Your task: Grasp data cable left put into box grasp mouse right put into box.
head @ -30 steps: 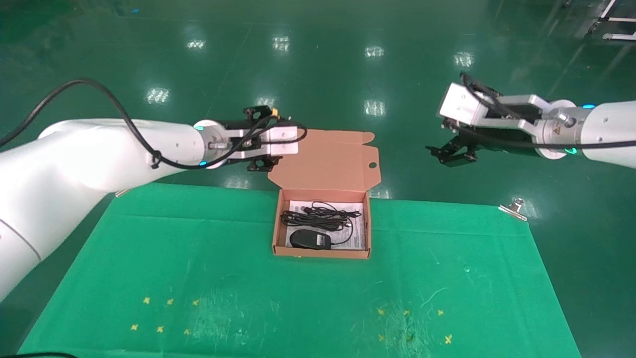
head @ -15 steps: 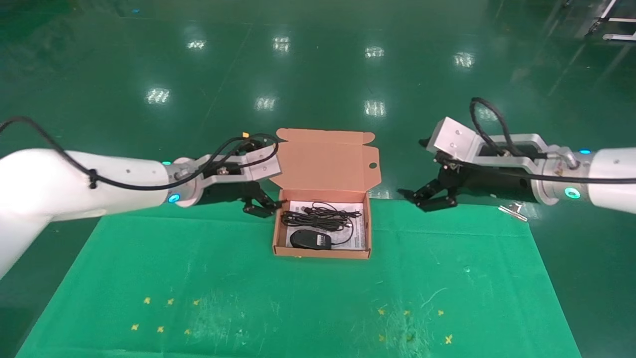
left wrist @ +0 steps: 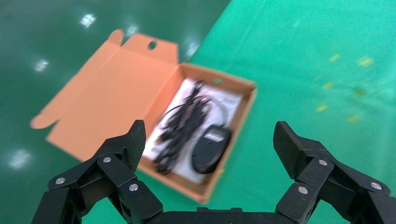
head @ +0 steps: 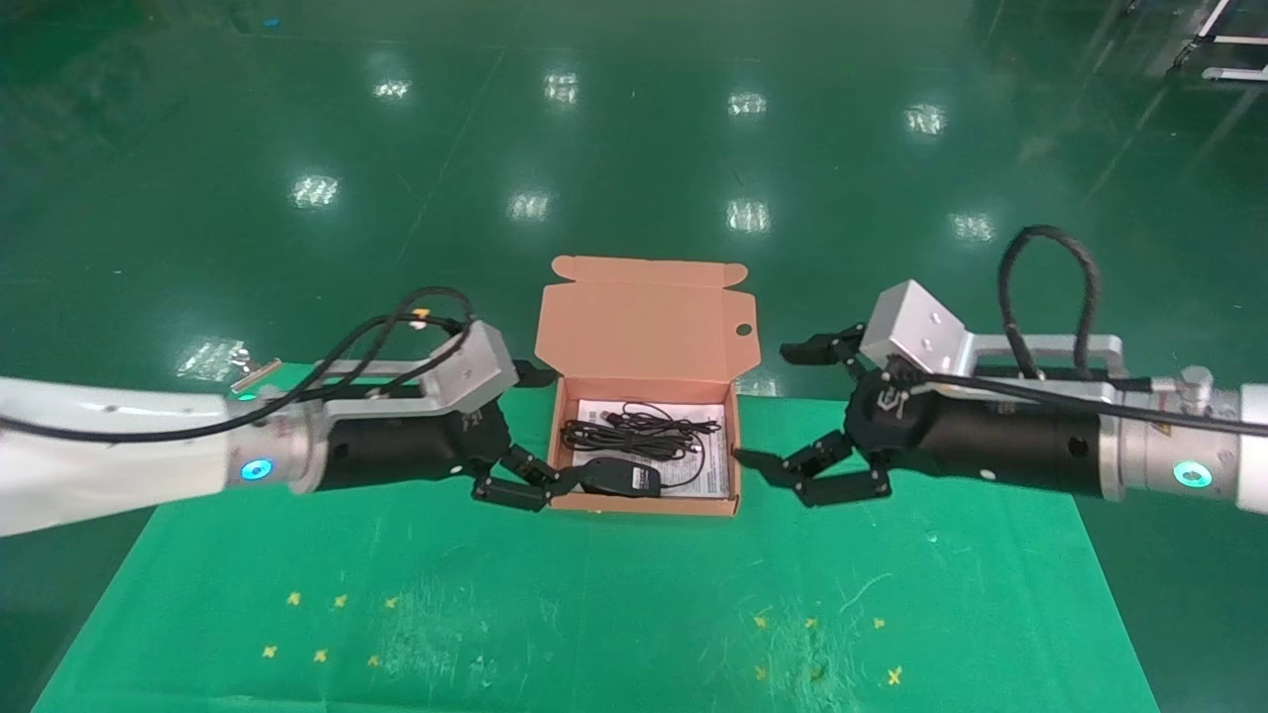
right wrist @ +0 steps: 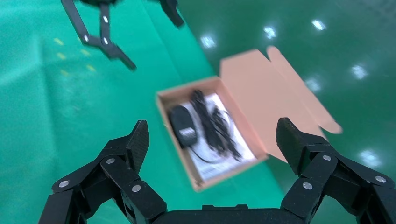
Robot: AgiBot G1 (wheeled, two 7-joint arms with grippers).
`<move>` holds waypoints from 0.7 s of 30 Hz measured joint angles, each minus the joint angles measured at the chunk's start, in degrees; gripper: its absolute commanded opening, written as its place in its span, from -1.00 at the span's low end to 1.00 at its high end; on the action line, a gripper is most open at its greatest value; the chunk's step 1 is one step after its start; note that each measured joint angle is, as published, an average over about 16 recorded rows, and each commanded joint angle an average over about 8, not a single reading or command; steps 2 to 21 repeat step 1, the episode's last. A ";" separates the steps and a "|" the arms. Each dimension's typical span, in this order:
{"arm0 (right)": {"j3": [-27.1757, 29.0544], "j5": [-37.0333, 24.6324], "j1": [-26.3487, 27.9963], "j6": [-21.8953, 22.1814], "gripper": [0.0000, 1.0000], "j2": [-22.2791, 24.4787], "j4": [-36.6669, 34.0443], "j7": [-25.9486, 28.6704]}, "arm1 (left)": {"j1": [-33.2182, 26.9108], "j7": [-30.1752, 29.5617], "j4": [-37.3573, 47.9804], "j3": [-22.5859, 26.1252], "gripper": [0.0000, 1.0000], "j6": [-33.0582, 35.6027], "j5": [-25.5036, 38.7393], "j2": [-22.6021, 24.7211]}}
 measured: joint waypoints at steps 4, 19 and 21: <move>0.41 0.48 -0.37 -0.41 1.00 0.13 0.18 -0.04 | 0.35 -0.03 -0.34 -0.47 1.00 0.51 -0.59 -0.36; 0.41 0.48 -0.37 -0.41 1.00 0.13 0.18 -0.04 | 0.35 -0.03 -0.34 -0.47 1.00 0.51 -0.59 -0.36; 0.41 0.48 -0.37 -0.41 1.00 0.13 0.18 -0.04 | 0.35 -0.03 -0.34 -0.47 1.00 0.51 -0.59 -0.36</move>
